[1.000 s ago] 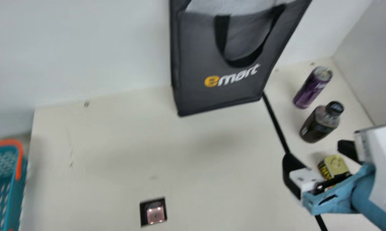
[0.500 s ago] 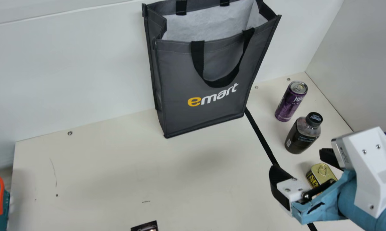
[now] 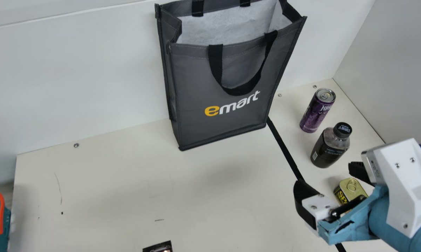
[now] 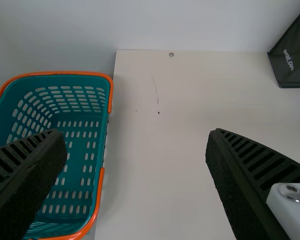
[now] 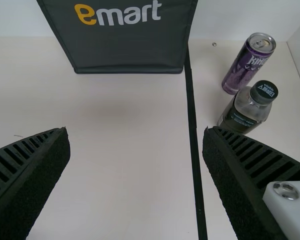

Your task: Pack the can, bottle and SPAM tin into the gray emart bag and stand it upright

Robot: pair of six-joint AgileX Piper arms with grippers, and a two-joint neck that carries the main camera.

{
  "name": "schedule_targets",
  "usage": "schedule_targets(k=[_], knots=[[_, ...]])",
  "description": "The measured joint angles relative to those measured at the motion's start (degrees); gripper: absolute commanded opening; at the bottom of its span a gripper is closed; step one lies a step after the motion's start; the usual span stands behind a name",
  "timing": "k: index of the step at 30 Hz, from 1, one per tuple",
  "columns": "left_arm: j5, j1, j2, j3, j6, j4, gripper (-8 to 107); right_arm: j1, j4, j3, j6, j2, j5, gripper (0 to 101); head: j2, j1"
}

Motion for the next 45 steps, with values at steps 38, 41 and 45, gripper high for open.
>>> schedule_targets(k=[38,41,45], knots=[[0.00,0.00,0.00,0.00,0.00,0.00,90,3.02,-1.42,-7.40,-6.45,9.21,-3.65,95,0.09,0.00],[0.00,0.00,0.00,0.00,0.00,0.00,90,2.97,-1.23,-8.46,-7.69,10.38,-3.94,95,0.00,-0.09],[0.00,0.00,0.00,0.00,0.00,0.00,90,2.47,-0.55,-10.24,-9.66,11.88,-4.33,95,0.09,0.00]])
